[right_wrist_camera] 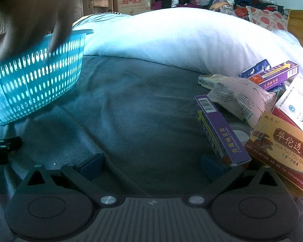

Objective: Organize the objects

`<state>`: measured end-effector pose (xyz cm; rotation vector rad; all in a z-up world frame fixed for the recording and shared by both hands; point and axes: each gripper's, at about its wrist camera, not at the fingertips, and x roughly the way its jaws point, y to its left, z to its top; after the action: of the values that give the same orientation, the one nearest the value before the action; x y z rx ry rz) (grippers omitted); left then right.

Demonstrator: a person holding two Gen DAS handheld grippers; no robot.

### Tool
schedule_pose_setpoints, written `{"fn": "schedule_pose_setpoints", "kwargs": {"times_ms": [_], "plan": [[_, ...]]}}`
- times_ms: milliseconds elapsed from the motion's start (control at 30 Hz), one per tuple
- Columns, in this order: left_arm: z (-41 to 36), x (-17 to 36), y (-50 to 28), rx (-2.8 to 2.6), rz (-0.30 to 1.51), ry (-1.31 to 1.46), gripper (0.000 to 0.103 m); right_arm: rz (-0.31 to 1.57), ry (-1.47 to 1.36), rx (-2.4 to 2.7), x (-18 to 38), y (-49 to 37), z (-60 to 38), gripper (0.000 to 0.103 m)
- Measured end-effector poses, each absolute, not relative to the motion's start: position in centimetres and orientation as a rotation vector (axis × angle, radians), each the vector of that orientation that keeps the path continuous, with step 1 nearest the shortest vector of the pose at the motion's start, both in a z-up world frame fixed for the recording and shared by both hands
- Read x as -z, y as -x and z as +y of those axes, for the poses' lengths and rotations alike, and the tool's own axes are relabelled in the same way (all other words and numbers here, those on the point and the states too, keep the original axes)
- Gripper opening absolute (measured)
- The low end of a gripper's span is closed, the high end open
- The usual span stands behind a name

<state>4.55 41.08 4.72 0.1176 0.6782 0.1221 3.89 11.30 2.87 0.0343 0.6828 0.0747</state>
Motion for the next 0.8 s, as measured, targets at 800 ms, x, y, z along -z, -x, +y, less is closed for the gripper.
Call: {"fn": "schedule_pose_setpoints", "kwargs": {"times_ms": [800], "plan": [[40.3, -5.8, -6.0, -0.14, 0.752, -0.044, 0.103, 0.709, 0.03, -0.13, -3.3, -5.4, 11.5, 0.103]]}}
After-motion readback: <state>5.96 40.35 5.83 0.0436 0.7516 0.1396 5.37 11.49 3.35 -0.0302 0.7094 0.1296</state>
